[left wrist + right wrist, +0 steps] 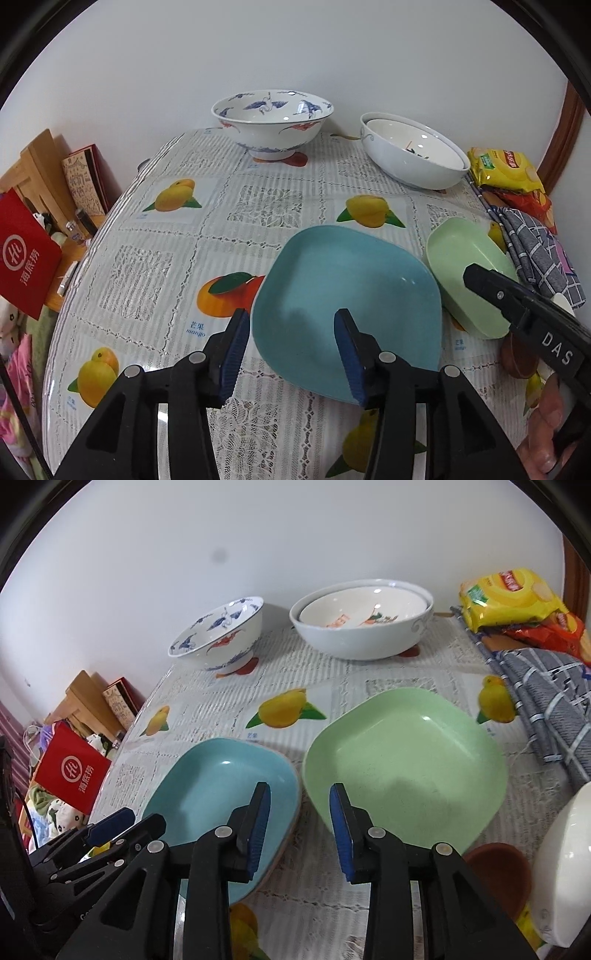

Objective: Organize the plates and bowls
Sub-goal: 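Open both tools to release the blue plate, then move both tools to the green plate rim and close on it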

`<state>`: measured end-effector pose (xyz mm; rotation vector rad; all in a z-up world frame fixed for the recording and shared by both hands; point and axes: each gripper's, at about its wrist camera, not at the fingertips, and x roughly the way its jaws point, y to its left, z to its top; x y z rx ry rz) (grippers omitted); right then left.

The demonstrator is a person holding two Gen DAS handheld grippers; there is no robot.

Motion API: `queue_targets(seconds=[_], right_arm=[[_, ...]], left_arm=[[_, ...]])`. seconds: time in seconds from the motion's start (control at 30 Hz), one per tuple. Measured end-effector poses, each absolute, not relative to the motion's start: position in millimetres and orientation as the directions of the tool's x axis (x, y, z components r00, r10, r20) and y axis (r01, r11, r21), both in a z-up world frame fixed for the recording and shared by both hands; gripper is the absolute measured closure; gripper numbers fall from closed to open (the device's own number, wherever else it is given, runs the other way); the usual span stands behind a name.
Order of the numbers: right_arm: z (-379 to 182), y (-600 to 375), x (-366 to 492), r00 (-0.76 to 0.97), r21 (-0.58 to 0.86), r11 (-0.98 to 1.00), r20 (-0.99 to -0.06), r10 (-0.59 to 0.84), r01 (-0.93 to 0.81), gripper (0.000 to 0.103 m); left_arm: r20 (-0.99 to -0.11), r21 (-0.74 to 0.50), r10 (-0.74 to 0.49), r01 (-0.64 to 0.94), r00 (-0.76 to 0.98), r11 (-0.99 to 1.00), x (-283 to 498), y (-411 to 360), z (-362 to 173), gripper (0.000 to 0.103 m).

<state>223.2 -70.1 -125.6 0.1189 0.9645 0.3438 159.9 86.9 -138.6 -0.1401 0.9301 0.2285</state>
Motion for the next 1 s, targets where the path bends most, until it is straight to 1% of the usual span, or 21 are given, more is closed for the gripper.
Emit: queue_targets(seconds=[0.1,0.2,0.33,0.4,0.47,0.7,0.73,0.77,0.83,0.93,1.0], right_arm=[[-116,-86,220,0.555,0.235,0.951,-0.772,0.308,-0.2,0.064],[-103,-108,217,0.602,0.208,0.967,-0.757,0.255,-0.147,0.055],[-89,-140,216,0.636,0.169,0.985,-0.755,0.16,-0.048,0.047],[-86,-147,220,0.627,0.18,0.983,-0.763,0.157,-0.028,0.046],[-82,-149,227,0.613,0.192,0.98,-0.769,0.181,-0.048,0.046],[-51,-141,247,0.638,0.046,0.996,-0.765,0.084,-0.076,0.046],[-51,-142,247,0.639,0.033,0.997,-0.766,0.074,-0.076,0.046],[-53,-144,246,0.642,0.019,0.996,-0.763,0.069,-0.084,0.046],[-63,-151,243,0.644,0.042,0.996,-0.76,0.087,-0.085,0.046],[-91,-162,248,0.582,0.077,0.995,-0.807,0.098,-0.061,0.046],[-98,-166,251,0.56,0.08,0.996,-0.823,0.093,-0.047,0.048]], left_arm=[[-0.798,-0.008,0.136,-0.237,0.588,0.972,161,80,-129,0.055],[-0.784,0.0,0.133,-0.215,0.606,0.977,165,73,-116,0.055],[-0.765,0.015,0.123,-0.174,0.632,0.985,176,61,-96,0.055],[-0.758,0.024,0.109,-0.14,0.643,0.99,183,52,-87,0.053],[-0.749,0.025,0.102,-0.125,0.654,0.992,188,44,-83,0.052],[-0.76,-0.007,0.039,-0.069,0.648,0.998,215,22,-80,0.051],[-0.761,-0.009,0.035,-0.064,0.648,0.998,218,20,-81,0.049],[-0.762,-0.011,0.032,-0.061,0.647,0.998,221,18,-83,0.047],[-0.768,-0.015,0.022,-0.052,0.64,0.999,228,15,-88,0.043],[-0.787,-0.027,0.003,-0.04,0.617,0.999,241,11,-99,0.043],[-0.801,-0.032,-0.007,-0.03,0.598,0.999,251,8,-106,0.043]])
